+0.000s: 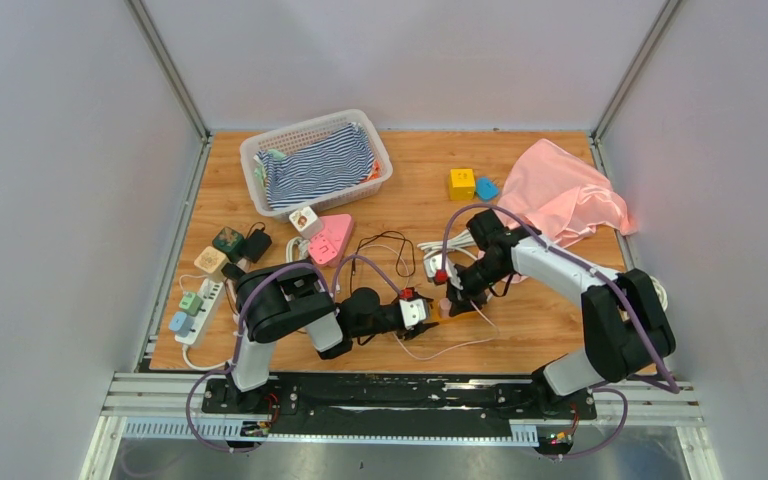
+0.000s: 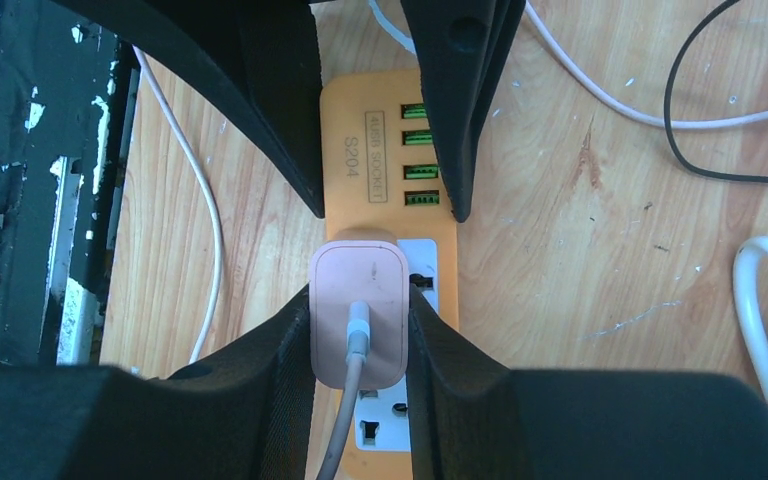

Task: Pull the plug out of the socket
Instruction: Remove the plug from the socket.

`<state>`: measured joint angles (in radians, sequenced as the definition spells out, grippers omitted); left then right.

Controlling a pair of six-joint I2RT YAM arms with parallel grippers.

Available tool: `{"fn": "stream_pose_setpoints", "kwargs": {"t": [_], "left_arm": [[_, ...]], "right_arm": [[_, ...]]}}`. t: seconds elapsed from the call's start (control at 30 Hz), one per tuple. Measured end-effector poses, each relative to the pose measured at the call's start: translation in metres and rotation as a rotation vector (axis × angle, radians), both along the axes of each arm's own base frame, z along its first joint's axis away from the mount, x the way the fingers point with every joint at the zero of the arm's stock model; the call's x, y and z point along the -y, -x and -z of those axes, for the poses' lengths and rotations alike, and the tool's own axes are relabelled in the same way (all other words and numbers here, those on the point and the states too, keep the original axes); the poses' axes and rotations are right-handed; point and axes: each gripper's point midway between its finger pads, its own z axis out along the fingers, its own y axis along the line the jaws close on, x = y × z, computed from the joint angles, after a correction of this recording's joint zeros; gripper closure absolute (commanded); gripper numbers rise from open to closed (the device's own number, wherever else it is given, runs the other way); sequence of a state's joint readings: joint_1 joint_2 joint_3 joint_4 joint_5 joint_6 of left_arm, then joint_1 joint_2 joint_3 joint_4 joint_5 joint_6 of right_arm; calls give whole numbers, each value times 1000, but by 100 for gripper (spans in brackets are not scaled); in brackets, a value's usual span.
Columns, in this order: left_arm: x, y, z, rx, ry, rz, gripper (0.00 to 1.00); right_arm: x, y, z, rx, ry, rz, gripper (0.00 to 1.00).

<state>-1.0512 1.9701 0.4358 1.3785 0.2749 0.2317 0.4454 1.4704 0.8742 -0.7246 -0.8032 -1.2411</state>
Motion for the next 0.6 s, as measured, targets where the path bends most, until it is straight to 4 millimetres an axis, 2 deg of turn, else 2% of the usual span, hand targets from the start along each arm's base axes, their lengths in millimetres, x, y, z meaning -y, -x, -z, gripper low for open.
{"fn": "stream_pose_setpoints", "kwargs": {"t": [0.2, 0.4, 0.6], "left_arm": [[0, 0, 0, -1, 0, -2, 84], [0, 0, 0, 2, 0, 1, 84], [0, 0, 0, 2, 0, 1, 84]], "right_arm": [[1, -2, 1, -14, 20, 46, 100], [0, 1, -1, 27, -11, -21, 100], [0, 1, -2, 28, -11, -11, 100]]}}
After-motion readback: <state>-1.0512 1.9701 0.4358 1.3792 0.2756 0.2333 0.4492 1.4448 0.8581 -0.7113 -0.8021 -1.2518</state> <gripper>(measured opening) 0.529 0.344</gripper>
